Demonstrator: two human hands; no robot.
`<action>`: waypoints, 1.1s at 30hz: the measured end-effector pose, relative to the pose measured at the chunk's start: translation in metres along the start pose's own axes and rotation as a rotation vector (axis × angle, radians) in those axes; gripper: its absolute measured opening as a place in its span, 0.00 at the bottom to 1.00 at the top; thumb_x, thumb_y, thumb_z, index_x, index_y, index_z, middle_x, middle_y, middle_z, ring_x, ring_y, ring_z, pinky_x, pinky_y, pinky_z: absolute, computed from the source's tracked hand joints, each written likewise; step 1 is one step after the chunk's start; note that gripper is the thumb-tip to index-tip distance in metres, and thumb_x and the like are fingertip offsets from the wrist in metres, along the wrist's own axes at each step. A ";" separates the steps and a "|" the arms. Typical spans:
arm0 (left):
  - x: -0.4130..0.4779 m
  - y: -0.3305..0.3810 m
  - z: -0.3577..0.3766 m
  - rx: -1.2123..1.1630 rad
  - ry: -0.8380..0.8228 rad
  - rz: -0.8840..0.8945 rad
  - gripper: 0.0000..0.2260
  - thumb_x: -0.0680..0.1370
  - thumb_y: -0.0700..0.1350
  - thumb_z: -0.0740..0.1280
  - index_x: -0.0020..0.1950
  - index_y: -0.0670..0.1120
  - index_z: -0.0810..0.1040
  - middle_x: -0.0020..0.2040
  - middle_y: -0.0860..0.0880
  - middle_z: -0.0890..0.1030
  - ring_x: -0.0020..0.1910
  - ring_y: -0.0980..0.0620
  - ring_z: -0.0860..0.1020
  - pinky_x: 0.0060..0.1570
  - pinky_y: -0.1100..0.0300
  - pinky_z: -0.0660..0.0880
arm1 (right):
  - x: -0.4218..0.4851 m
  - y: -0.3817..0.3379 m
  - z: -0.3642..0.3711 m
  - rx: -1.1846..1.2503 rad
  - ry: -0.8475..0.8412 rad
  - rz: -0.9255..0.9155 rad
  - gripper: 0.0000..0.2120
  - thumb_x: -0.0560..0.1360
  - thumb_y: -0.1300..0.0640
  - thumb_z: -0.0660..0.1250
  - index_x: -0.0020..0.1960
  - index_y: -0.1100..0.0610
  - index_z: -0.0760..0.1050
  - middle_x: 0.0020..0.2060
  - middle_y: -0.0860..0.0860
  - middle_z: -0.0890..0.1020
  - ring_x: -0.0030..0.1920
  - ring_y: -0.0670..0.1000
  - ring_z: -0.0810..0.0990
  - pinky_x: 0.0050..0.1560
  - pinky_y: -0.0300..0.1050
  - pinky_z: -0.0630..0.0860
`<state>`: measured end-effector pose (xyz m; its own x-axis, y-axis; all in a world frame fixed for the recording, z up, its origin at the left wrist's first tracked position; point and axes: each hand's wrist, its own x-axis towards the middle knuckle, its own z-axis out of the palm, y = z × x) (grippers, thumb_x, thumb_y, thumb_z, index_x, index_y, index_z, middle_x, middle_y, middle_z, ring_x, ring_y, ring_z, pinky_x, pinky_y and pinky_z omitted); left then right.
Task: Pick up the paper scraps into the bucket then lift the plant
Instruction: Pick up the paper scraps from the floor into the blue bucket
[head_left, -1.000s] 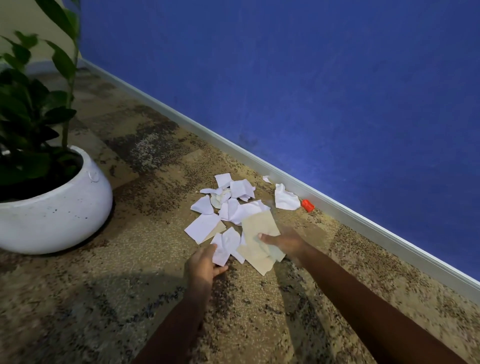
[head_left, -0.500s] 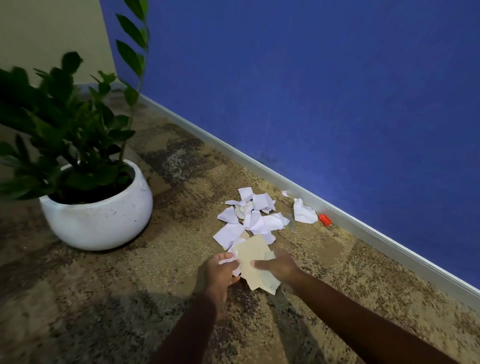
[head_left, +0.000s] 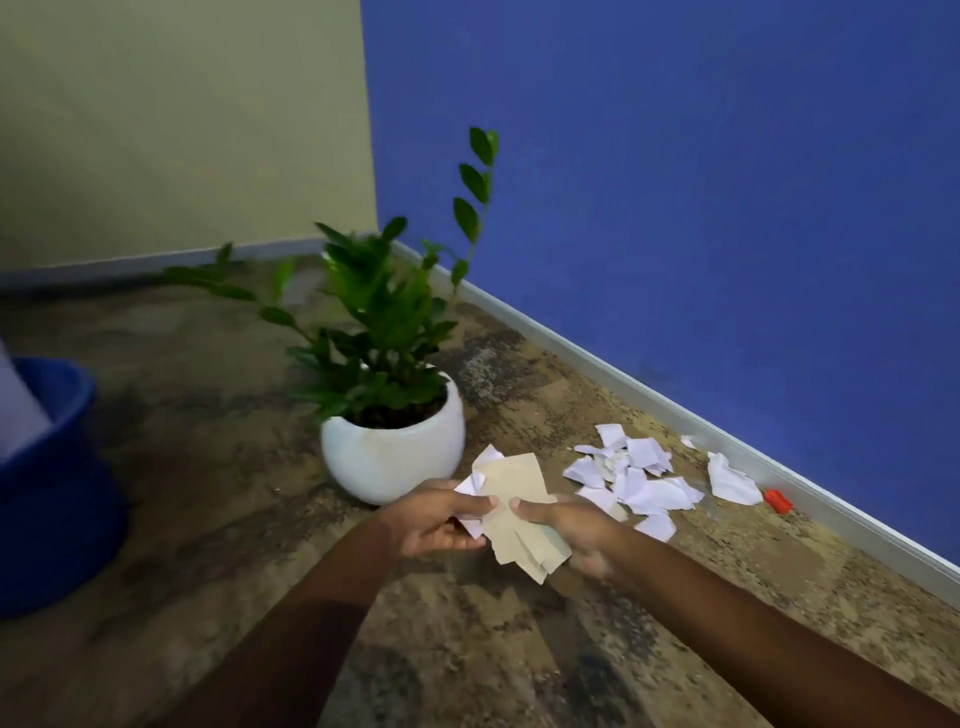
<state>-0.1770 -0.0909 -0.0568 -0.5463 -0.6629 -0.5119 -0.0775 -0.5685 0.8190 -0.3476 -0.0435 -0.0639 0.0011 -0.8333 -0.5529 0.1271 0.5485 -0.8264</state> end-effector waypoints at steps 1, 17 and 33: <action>-0.010 0.004 -0.010 0.044 0.001 0.008 0.05 0.78 0.37 0.64 0.51 0.45 0.76 0.48 0.46 0.82 0.46 0.50 0.81 0.51 0.55 0.79 | 0.000 -0.004 0.018 0.005 -0.017 -0.027 0.10 0.77 0.61 0.63 0.57 0.63 0.75 0.46 0.57 0.85 0.42 0.54 0.83 0.39 0.44 0.79; -0.162 0.047 -0.169 -0.098 0.476 0.223 0.16 0.75 0.32 0.67 0.62 0.37 0.74 0.44 0.43 0.82 0.41 0.48 0.81 0.34 0.57 0.82 | -0.002 -0.058 0.288 -0.269 -0.015 -0.234 0.21 0.80 0.52 0.59 0.69 0.60 0.64 0.64 0.58 0.75 0.62 0.58 0.77 0.58 0.49 0.75; -0.188 0.072 -0.274 -0.776 1.137 0.590 0.23 0.75 0.32 0.64 0.70 0.36 0.65 0.65 0.35 0.74 0.61 0.38 0.77 0.50 0.53 0.77 | 0.011 -0.068 0.437 -0.135 -0.180 -0.269 0.28 0.78 0.67 0.60 0.75 0.59 0.56 0.67 0.61 0.72 0.50 0.55 0.81 0.55 0.49 0.80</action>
<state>0.1490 -0.1404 0.0275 0.6114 -0.6903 -0.3870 0.5663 0.0401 0.8232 0.0774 -0.1201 0.0326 0.1614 -0.9415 -0.2958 0.0145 0.3020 -0.9532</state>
